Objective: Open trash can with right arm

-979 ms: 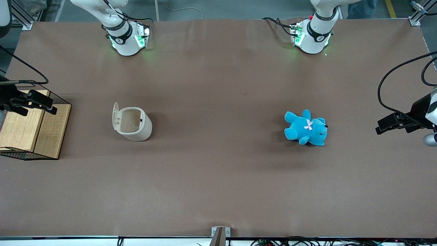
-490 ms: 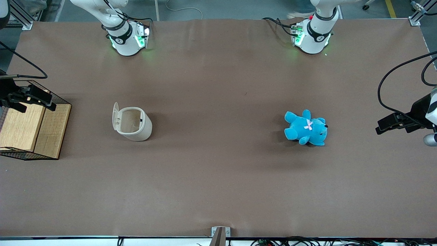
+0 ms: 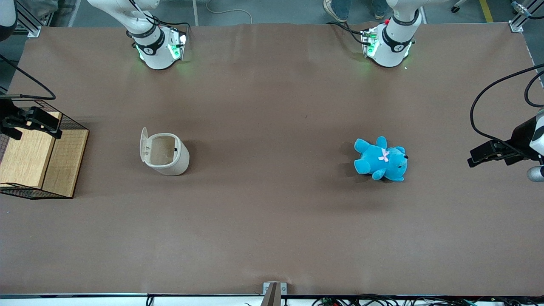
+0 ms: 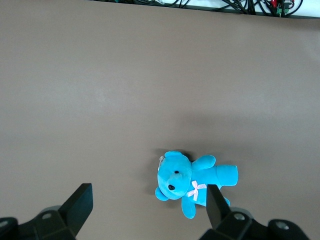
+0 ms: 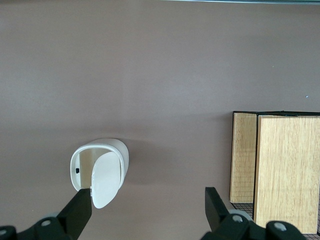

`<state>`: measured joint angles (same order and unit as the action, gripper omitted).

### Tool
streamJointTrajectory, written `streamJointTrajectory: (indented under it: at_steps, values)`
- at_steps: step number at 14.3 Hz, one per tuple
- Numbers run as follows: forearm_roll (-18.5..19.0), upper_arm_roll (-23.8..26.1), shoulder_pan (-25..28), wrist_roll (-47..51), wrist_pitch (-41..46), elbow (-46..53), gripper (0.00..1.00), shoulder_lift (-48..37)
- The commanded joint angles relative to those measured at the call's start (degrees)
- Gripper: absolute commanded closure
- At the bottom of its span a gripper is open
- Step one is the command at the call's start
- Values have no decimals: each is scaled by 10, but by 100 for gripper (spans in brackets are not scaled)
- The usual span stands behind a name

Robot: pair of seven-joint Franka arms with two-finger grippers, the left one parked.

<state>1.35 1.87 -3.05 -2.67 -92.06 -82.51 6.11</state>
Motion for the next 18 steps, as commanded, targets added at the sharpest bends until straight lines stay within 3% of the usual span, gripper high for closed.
streamJointTrajectory:
  at_steps: [1,7,11,18]
  values:
    - [8,8,-7,-6,-7,-26,0,-21]
    - [8,8,-8,-8,-10,-48,0,-41]
    - [1,8,-6,-8,-32,-113,0,-96]
    - [1,9,-6,-7,-37,-110,0,-95]
